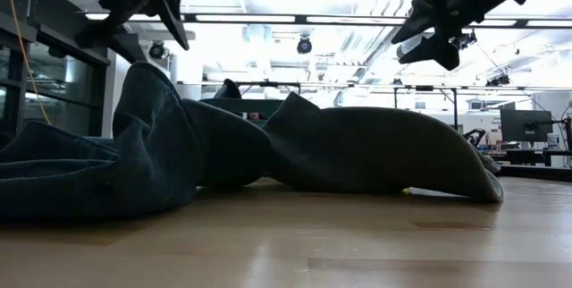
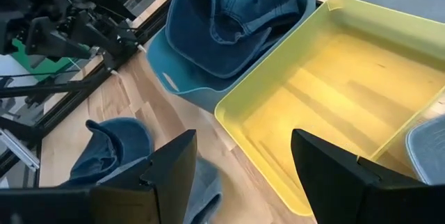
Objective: Pick & Place hat
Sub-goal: Put the black cap into the blue bin
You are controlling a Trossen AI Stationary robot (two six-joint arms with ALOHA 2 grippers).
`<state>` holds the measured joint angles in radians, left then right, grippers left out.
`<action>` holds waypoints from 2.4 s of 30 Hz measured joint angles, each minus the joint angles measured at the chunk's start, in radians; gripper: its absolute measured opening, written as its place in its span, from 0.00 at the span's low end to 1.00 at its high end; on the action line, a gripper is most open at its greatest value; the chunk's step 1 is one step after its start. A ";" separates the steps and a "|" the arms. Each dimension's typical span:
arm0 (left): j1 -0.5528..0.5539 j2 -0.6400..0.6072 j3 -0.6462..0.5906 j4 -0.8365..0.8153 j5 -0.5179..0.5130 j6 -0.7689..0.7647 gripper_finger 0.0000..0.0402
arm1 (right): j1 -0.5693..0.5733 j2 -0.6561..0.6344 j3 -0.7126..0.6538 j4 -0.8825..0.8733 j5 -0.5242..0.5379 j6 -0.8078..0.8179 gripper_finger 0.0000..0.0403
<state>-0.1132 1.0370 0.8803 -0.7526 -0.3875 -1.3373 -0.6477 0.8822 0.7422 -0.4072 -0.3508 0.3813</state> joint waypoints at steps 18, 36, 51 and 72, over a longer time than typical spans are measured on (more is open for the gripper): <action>-0.125 0.030 0.000 -0.020 0.056 -0.115 0.70 | 0.055 0.000 0.000 -0.027 -0.006 -0.053 0.57; -0.230 0.107 0.001 -0.063 0.111 -0.140 0.70 | 0.281 0.001 0.001 -0.037 0.037 -0.123 0.57; -0.498 0.106 0.001 -0.193 0.076 -0.261 0.70 | 0.688 0.095 0.003 0.156 0.422 -0.066 0.57; -0.837 0.113 -0.030 -0.212 -0.152 -0.607 0.70 | 0.982 0.583 0.003 0.633 0.556 -0.391 0.57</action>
<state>-0.9504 1.1496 0.8498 -0.9647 -0.5395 -1.9443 0.3343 1.4647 0.7452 0.2258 0.2054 -0.0099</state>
